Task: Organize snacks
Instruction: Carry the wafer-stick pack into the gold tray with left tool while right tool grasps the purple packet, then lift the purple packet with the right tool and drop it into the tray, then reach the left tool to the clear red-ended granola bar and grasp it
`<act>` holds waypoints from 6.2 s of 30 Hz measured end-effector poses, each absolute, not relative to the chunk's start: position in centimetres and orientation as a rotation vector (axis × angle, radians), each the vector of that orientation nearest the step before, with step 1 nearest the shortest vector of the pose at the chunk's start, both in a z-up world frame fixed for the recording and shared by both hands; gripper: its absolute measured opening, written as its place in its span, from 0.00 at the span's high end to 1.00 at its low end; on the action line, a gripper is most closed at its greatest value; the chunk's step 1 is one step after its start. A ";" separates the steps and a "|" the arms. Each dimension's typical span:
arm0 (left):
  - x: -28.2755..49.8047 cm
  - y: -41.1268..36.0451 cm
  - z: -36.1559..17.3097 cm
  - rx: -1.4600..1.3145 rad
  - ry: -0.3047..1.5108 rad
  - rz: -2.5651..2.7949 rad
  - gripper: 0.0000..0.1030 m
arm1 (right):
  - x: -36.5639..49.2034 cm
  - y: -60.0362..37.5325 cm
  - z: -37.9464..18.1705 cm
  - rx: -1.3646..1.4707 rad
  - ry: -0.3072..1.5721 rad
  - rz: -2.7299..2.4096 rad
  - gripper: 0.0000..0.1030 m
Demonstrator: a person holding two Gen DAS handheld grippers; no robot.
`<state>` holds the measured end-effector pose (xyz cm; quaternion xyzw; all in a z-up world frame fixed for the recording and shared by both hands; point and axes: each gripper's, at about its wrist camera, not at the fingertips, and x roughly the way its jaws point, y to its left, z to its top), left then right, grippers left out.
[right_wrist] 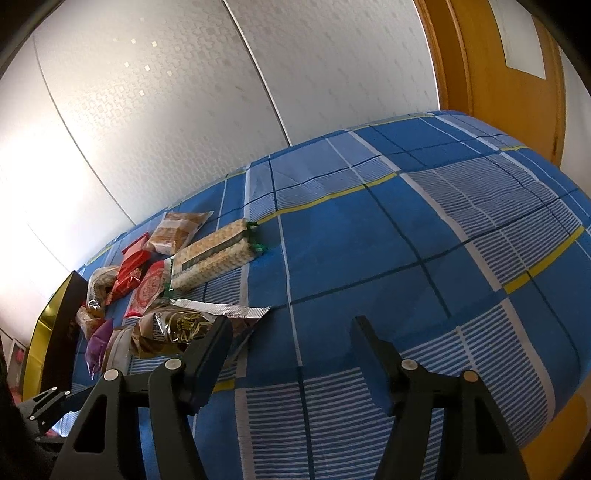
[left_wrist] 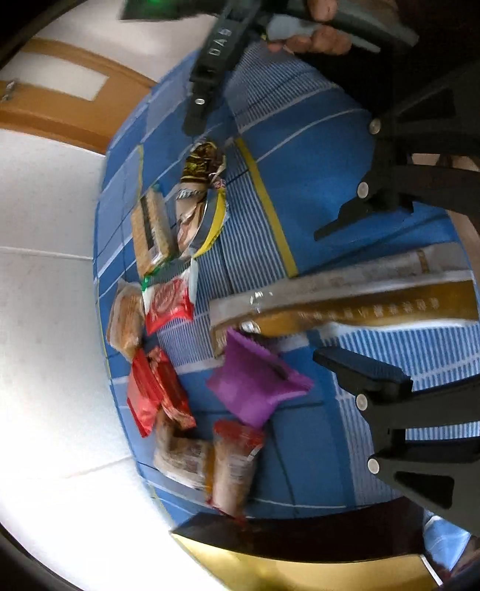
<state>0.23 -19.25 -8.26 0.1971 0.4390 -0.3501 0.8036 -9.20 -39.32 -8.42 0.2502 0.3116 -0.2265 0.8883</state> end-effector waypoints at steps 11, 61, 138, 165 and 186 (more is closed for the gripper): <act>-1.9 -17.5 -5.1 0.396 0.787 -0.854 0.85 | -9.0 -38.8 -8.2 0.490 0.648 -0.449 0.42; 8.3 2.9 -2.6 -0.026 0.859 -0.179 0.59 | 4.1 -20.5 -9.7 -0.085 0.949 0.054 0.60; 2.3 2.1 -0.9 0.104 0.786 -0.184 0.46 | 0.6 -22.9 -8.2 0.128 0.901 -0.068 0.55; 2.1 0.8 -1.4 0.090 0.806 -0.268 0.46 | 14.2 -16.0 -9.2 -0.065 0.947 0.121 0.69; 3.7 -9.2 -2.1 0.100 0.981 -0.571 0.41 | -2.9 -26.4 -9.0 0.125 0.894 -0.121 0.55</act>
